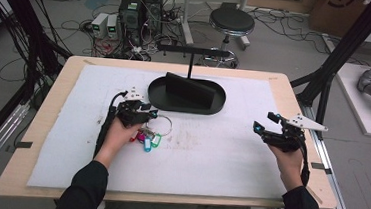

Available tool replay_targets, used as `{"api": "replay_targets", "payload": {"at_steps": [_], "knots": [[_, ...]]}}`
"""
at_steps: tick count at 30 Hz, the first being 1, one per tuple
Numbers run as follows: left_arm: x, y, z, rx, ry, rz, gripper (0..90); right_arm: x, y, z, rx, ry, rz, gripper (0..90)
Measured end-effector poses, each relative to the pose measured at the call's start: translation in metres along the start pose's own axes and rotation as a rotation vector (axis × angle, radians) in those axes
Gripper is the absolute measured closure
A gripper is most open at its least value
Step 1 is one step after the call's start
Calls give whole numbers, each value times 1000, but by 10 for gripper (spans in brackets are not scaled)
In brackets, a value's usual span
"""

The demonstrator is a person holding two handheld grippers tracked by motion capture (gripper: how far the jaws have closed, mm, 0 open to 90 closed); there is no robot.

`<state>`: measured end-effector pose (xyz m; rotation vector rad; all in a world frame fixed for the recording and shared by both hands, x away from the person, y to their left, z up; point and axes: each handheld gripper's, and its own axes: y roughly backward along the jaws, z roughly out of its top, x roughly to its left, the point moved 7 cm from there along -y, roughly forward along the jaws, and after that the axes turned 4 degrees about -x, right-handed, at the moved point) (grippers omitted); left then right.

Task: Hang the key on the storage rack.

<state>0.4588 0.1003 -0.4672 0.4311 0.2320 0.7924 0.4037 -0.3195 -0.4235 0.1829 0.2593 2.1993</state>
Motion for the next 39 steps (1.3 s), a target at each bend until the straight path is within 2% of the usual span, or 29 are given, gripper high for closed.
{"api": "replay_targets", "payload": {"at_steps": [4, 7, 10, 11, 15, 17, 20, 21, 24, 27, 29, 32, 33, 34, 39], "knots": [[2, -6, -5, 44, -23, 20, 652, -1, -1, -1, 5, -4, 2, 250], [0, -12, -4, 94, -44, 13, 685, -1, -1, -1, 6, -2, 2, 249], [0, -18, -1, 160, -68, 22, 703, -1, -2, -1, 4, 1, 2, 250], [0, -20, -1, 166, -74, 27, 720, -1, -1, -1, 4, -2, 2, 249], [4, -25, -10, 234, -67, 35, 722, -1, 0, 0, 1, -4, 2, 250], [5, -25, -11, 235, -52, 31, 723, -2, 0, 0, 1, -6, 0, 249], [4, -26, -11, 239, -72, 29, 748, -3, 0, -1, 2, -6, -4, 250], [3, -26, -11, 236, -77, 22, 835, -3, 0, -1, 5, -7, -3, 250], [1, -26, -11, 243, -93, 26, 855, -2, 1, 0, -1, -3, -4, 250], [0, -24, -10, 244, -81, 17, 858, -2, 1, 0, -2, -3, -3, 250], [-2, -21, -8, 219, -80, 1, 861, -2, 2, 0, -2, -3, -3, 251], [-5, -11, 1, 145, -79, -21, 862, -3, 2, 0, -7, -5, -7, 252], [-9, -3, 10, 95, -83, -39, 862, -4, 2, 0, -8, -4, -9, 252], [-9, -3, 10, 95, -83, -39, 863, -4, 2, 0, -8, -4, -9, 252], [-25, 15, 27, -3, -113, -92, 863, -4, 3, 1, -14, -1, -12, 253]]}}
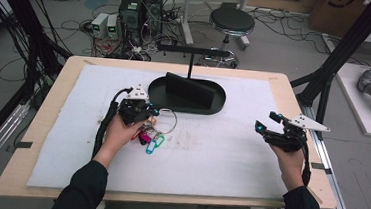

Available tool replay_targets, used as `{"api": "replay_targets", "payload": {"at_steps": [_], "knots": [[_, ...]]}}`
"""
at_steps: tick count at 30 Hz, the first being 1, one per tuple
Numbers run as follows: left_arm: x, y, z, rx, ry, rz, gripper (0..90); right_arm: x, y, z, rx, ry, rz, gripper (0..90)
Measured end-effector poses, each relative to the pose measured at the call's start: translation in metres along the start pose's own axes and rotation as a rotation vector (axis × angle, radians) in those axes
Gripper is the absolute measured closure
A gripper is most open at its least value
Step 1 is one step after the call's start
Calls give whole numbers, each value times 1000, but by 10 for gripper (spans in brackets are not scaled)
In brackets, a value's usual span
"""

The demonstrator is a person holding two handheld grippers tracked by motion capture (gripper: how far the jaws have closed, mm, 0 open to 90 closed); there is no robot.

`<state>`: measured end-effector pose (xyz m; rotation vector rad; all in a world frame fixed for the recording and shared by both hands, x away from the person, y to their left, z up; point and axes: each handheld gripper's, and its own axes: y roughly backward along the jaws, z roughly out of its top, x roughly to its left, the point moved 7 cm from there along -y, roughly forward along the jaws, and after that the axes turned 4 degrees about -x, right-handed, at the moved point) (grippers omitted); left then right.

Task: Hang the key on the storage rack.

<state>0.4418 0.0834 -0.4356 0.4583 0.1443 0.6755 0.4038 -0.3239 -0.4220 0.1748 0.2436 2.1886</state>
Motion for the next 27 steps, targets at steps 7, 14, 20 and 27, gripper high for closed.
{"api": "replay_targets", "payload": {"at_steps": [7, 14, 20, 27], "knots": [[-24, 10, 5, -71, -45, -55, 863, 2, 0, 0, 1, 5, 0, 254], [-29, 10, 3, -76, -31, -88, 858, 1, 0, 0, 3, 4, -1, 255], [-31, 3, -6, -14, -29, -108, 812, 1, 0, 0, 4, 2, -1, 255], [-32, 4, -11, -28, -34, -109, 861, -1, 1, 0, -3, -1, -5, 255]]}}
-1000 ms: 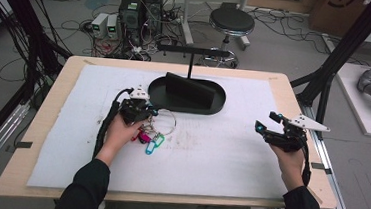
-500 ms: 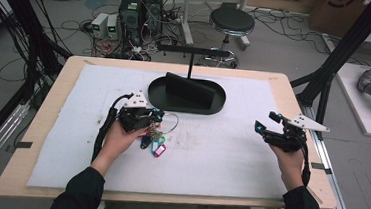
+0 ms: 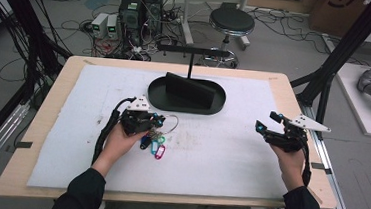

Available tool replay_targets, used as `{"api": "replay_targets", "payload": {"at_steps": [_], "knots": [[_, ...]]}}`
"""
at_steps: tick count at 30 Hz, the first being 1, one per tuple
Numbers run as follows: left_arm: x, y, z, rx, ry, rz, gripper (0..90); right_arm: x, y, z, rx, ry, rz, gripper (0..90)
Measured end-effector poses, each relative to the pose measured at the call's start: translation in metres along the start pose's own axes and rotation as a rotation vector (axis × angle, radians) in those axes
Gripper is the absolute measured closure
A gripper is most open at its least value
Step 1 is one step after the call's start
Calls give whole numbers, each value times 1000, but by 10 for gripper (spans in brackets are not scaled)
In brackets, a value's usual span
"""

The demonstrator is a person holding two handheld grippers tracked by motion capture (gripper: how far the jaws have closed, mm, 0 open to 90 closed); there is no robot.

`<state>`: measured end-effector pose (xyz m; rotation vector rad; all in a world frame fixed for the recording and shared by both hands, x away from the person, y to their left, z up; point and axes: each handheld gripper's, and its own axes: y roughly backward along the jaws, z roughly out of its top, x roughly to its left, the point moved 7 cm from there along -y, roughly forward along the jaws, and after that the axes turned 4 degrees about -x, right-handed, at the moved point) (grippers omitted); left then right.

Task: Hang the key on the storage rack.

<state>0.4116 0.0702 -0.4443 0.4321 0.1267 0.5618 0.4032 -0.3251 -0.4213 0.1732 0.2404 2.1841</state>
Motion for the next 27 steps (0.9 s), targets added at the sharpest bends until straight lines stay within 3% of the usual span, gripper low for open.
{"api": "replay_targets", "payload": {"at_steps": [10, 17, 27], "knots": [[-4, 21, 19, -100, -23, -3, 864, 0, -2, -1, 6, 3, -2, 255], [-4, 38, 39, -166, -50, 22, 864, 0, -2, -1, 9, 0, -5, 255], [0, 49, 61, -211, -65, 38, 864, 0, -2, -1, 11, -1, -11, 258]]}}
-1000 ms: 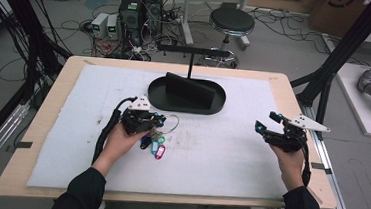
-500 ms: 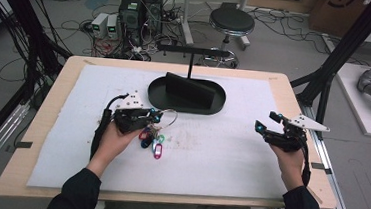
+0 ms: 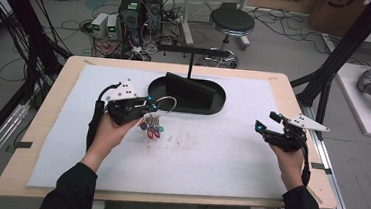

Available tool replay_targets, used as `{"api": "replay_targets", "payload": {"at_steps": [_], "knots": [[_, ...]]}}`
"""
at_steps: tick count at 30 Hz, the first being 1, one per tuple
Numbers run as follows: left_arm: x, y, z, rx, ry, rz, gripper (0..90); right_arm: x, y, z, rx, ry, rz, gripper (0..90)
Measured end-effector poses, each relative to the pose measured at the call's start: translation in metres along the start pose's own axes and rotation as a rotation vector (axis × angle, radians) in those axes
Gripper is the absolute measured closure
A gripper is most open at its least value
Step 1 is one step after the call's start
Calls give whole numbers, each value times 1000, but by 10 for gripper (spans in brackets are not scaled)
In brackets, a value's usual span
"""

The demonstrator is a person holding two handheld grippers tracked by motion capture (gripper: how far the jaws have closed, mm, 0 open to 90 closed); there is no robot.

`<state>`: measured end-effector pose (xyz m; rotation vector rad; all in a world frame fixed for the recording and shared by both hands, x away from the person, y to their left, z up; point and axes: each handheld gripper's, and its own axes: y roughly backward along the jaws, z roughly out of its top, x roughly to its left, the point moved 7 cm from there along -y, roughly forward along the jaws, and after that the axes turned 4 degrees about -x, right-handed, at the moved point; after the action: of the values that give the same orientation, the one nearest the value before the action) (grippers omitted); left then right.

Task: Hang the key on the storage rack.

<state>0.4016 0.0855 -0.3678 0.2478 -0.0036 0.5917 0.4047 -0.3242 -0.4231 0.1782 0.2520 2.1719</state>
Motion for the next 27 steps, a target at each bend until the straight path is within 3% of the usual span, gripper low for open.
{"api": "replay_targets", "payload": {"at_steps": [11, 27], "knots": [[9, -3, 24, -37, -19, 22, 864, -2, 0, 0, 0, -8, -2, 258], [31, -11, 57, -94, -32, 91, 864, -4, 1, -1, -6, -17, 3, 259]]}}
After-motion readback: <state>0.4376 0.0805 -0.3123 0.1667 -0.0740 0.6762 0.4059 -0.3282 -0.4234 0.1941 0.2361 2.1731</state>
